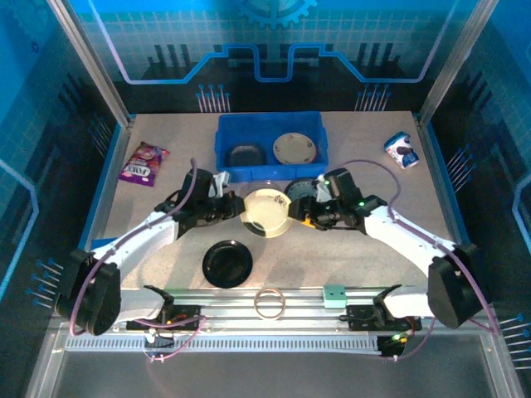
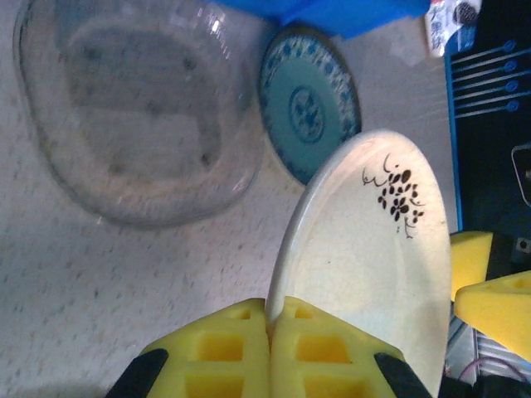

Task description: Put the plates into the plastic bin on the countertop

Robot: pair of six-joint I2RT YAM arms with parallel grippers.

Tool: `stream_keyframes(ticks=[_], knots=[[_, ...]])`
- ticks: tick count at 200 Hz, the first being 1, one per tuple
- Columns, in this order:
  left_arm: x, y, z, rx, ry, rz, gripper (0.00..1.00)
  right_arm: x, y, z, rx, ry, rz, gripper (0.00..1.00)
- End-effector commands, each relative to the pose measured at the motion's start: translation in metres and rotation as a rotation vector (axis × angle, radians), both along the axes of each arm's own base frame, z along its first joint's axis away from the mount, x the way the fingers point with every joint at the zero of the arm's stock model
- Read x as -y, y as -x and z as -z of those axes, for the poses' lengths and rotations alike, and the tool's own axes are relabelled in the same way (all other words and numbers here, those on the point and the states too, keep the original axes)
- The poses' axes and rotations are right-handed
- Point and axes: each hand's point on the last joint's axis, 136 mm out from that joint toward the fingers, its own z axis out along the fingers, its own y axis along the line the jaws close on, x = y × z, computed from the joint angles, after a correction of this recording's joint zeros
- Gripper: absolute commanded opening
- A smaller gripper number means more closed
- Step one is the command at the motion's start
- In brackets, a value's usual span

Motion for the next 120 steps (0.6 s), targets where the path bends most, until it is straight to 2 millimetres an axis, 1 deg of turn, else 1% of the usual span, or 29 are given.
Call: stream_keyframes(ticks=[1,15,30,48,64,92,111,120], knots=[[0.009,-0.037,-0.044,0.123,0.013,-0.022,0.00,0.037,-0.003,-0.023,0.091,0.061,0.084,0.62],[0.013,-0.058,-0.060,0.154,0.004,-0.035,0.00,0.059,-0.004,-0.034,0.140,0.110,0.140,0.62],[0.018,-0.083,-0.078,0.197,0.000,-0.054,0.00,0.075,-0.004,-0.042,0.165,0.121,0.182,0.62],[0.019,-0.115,-0.090,0.233,-0.035,-0.097,0.00,0.085,-0.004,-0.046,0.169,0.111,0.212,0.62],[0.020,-0.141,-0.100,0.252,-0.046,-0.115,0.00,0.090,-0.002,-0.044,0.159,0.116,0.228,0.62],[0.025,-0.184,-0.106,0.266,-0.044,-0.134,0.00,0.096,0.003,-0.037,0.140,0.117,0.246,0.62],[0.030,-0.210,-0.102,0.270,-0.038,-0.145,0.00,0.100,0.002,-0.034,0.133,0.117,0.263,0.62],[0.033,-0.221,-0.096,0.272,-0.040,-0.149,0.00,0.102,0.001,-0.032,0.131,0.115,0.267,0.62]])
